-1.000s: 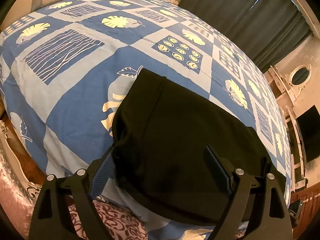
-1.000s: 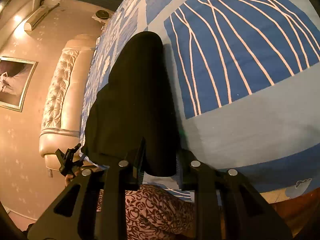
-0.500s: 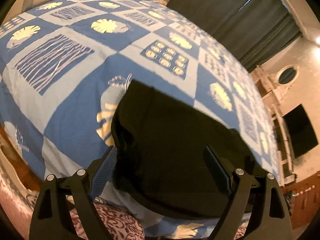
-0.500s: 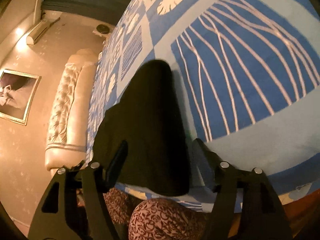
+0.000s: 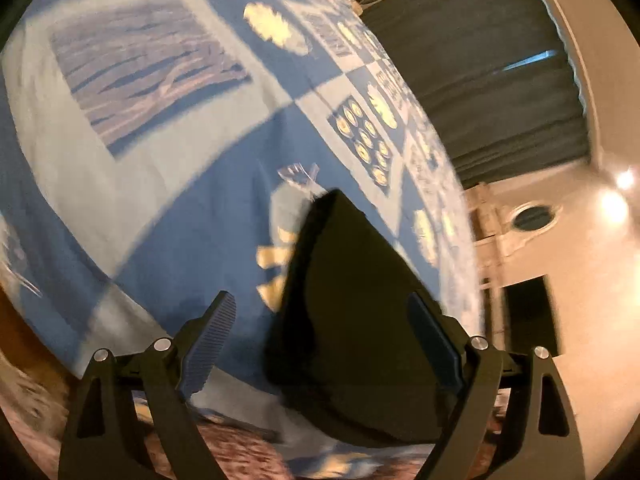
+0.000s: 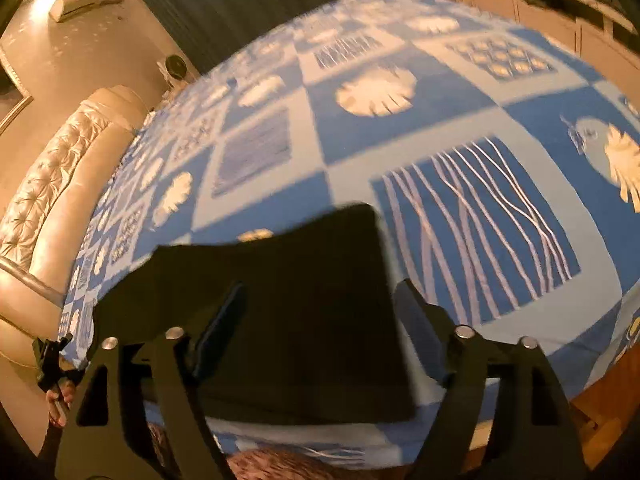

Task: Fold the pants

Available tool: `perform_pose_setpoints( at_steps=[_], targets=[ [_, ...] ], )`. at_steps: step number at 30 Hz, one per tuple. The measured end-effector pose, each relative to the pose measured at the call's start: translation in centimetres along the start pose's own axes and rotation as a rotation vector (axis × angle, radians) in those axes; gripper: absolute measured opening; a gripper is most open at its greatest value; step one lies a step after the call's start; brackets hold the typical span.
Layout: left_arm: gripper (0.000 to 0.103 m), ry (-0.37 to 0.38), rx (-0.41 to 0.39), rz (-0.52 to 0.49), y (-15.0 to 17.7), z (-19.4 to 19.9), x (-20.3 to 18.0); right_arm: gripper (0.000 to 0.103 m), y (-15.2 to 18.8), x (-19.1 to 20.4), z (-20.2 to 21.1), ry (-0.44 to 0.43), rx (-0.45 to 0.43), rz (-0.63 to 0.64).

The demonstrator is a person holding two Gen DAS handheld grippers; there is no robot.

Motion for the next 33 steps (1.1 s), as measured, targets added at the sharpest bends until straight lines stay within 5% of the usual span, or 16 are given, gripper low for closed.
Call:
perform_pose_setpoints(
  at_steps=[3,11,15,16,25,33],
  targets=[
    [0.086,0.066,0.070,-0.003,0.9,-1.1,-0.9,0.081,0.5,3.7,-0.1,-0.036,-0.029,0.036],
    [0.085,0.087,0.148,-0.019,2.6,-2.6,-0.5,0.082,3.8,12.1,-1.6,-0.137,0.012,0.145],
    [0.027,-0.048,0.177,-0.153,3.7,-2.7,-0.4,0.082,6.3,14.1,-2.9,-0.155,0.057,0.196],
    [0.023,-0.097,0.188,-0.185,4.1,-2.7,-0.1,0.082,6.9,14.3,-3.0,-0.152,0.068,0.206],
    [0.023,-0.062,0.153,-0.139,3.9,-0.9,-2.5,0.082,8.2,13.7,-4.1,-0.148,0.109,0.191],
    [0.026,-0.165,0.163,-0.135,3.8,-2.1,-1.0,0.082,8.7,13.5,-4.5,-0.175,0.137,0.155]
  ],
)
Point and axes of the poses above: each gripper's, at about its wrist camera, not at the fingertips, and z roughly against the way its jaws point, x to its left, y to its underside, the point moved 10 cm from there along -z, roughly the way its jaws point, and after that the axes turned 1 degree about -z, right-handed, at the moved point
